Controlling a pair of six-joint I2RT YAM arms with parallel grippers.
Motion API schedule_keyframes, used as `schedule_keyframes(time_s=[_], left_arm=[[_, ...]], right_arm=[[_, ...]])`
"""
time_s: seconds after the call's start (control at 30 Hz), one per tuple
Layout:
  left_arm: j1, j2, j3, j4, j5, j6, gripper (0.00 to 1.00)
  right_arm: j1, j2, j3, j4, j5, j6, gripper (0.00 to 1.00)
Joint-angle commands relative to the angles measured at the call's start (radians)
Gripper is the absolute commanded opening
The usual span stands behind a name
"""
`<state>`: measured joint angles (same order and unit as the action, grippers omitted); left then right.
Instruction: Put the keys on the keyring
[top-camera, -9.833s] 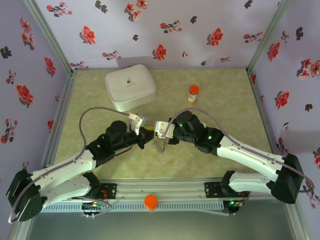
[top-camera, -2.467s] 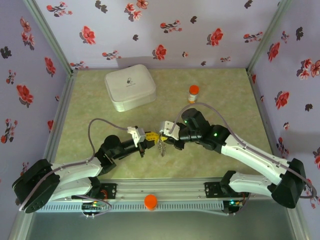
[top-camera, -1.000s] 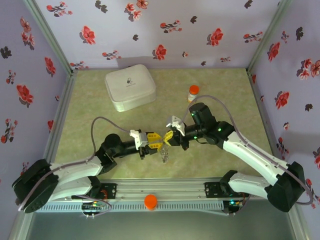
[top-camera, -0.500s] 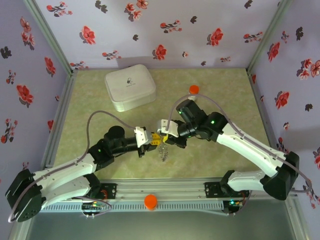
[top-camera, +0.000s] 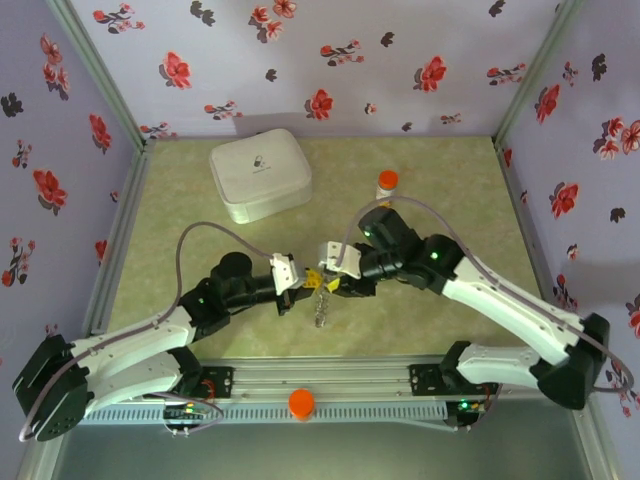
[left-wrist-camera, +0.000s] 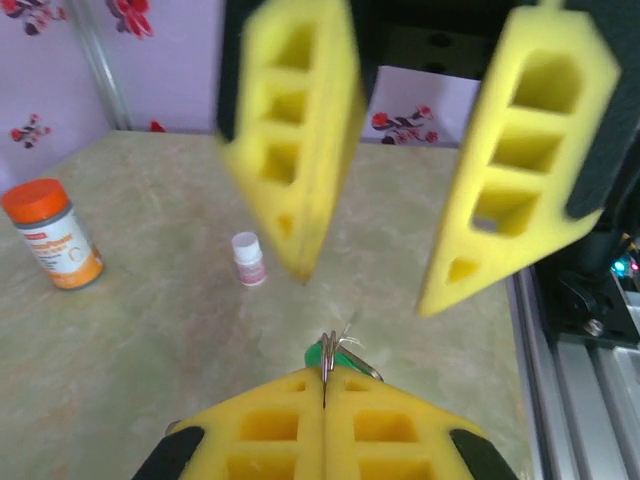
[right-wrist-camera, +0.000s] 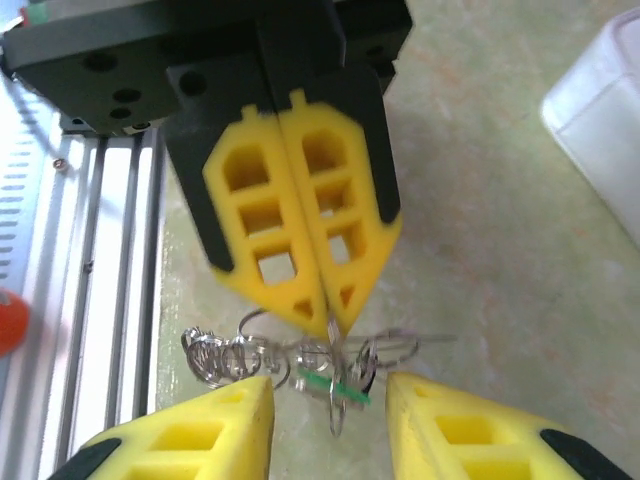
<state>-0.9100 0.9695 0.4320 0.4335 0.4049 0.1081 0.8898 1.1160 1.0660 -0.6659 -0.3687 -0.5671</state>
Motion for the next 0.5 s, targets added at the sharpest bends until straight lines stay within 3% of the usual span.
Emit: schedule_keyframes(time_s=[0.0,0.1,0.47], left_arm=[[-0.001,0.006,-0.056,0.253,-0.061,-0.119,0.00],[-0.001,0.020,-0.087,0.330,-0.048,-0.174,0.00],[-0.001,0.026,-0.087,0.341,-0.056,-0.193,0.00]], right_arm=[[-0.002,-0.070,-0.079,0.108,0.080,0.056,0.36],[-0.001,-0.091,-0.118,0.153,0.086,0.066,0.38],[0.010,-0.038,-0.127,0.233,0.025,0.094,0.36]])
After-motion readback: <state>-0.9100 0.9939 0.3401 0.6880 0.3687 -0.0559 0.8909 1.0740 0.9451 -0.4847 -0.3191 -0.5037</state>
